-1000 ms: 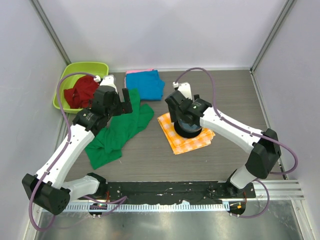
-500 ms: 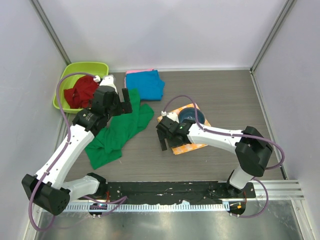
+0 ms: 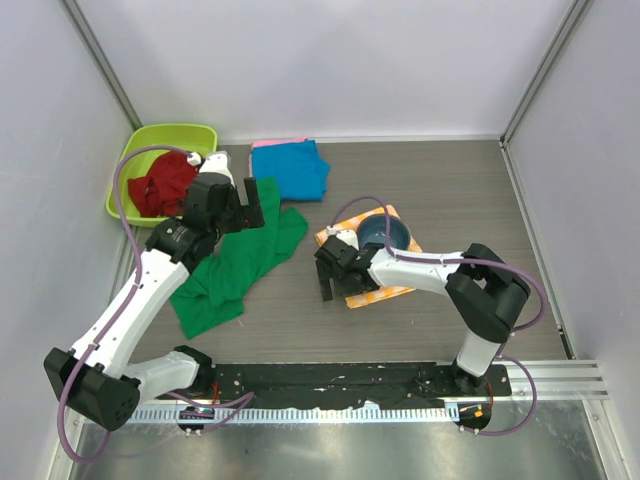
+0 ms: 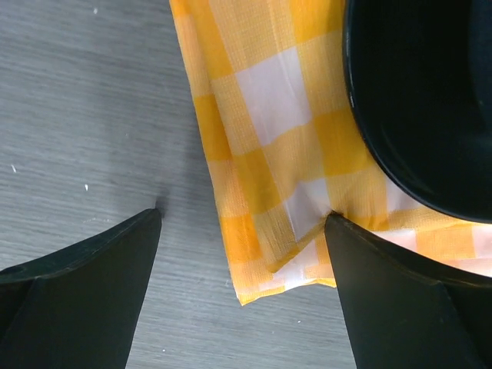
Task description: Fold and stack the t-shirts
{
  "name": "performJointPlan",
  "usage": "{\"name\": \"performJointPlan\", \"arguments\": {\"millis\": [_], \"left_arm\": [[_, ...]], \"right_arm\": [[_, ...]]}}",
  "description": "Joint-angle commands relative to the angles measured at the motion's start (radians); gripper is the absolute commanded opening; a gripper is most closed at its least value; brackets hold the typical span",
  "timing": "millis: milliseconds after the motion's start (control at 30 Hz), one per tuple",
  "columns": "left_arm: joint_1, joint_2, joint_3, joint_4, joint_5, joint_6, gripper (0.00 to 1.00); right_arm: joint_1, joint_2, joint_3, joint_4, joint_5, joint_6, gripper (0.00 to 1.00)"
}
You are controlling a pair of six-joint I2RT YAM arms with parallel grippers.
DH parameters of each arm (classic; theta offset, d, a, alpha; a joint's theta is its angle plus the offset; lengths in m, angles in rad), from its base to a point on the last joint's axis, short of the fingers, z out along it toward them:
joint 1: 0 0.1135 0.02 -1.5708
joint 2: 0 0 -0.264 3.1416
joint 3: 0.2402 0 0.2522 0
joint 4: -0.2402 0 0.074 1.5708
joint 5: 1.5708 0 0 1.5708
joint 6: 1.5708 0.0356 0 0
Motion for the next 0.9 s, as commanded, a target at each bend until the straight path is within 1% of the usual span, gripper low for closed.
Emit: {"name": "performJointPlan", "arguments": {"millis": [0, 100, 267, 333, 433, 467, 533, 567, 733, 767, 833, 867], "left_arm": [[0.002, -0.011, -0.002, 0.03, -0.023, -0.001, 1.0], [0.002, -0.008, -0.004, 0.032, -0.025, -0.002, 1.0], [0.002, 0.006, -0.004, 0.027, -0.026, 0.001, 1.0], [0.002, 0.008, -0.004, 0.026, -0.025, 0.001, 1.0], [0.002, 0.005, -0.005, 0.026, -0.035, -0.001, 1.0], [0.002, 0.003, -0.005, 0.026, -0.038, -0.002, 1.0], [0.002, 0.005, -0.007, 0.026, -0.039, -0.004, 1.0], [0.002, 0.002, -0.007, 0.027, -0.037, -0.007, 1.0], [0.002, -0.001, -0.014, 0.027, -0.039, -0.007, 1.0], [0.002, -0.004, -0.016, 0.027, -0.042, -0.004, 1.0], [0.002, -0.012, -0.019, 0.029, -0.045, -0.005, 1.0], [0.002, -0.017, -0.024, 0.03, -0.045, -0.005, 1.0]], "right_arm": [[-0.097, 0.022, -0.03, 0.081, 0.025, -0.027, 0.94], [-0.151, 0.032, -0.033, 0.084, 0.031, -0.047, 0.94], [-0.295, 0.063, -0.027, 0.07, 0.042, -0.089, 0.94], [-0.361, 0.075, -0.015, 0.067, 0.046, -0.116, 0.94], [-0.421, 0.112, 0.037, 0.043, 0.068, -0.153, 0.94], [-0.458, 0.124, 0.072, 0.028, 0.072, -0.158, 0.95], [-0.487, 0.167, 0.113, 0.02, 0.083, -0.176, 0.94], [-0.51, 0.186, 0.161, 0.0, 0.091, -0.179, 0.95], [-0.569, 0.328, 0.313, -0.064, 0.155, -0.183, 0.95], [-0.581, 0.345, 0.361, -0.072, 0.161, -0.173, 0.95], [-0.611, 0.382, 0.405, -0.1, 0.176, -0.166, 0.95], [-0.622, 0.42, 0.463, -0.124, 0.214, -0.157, 0.95]]}}
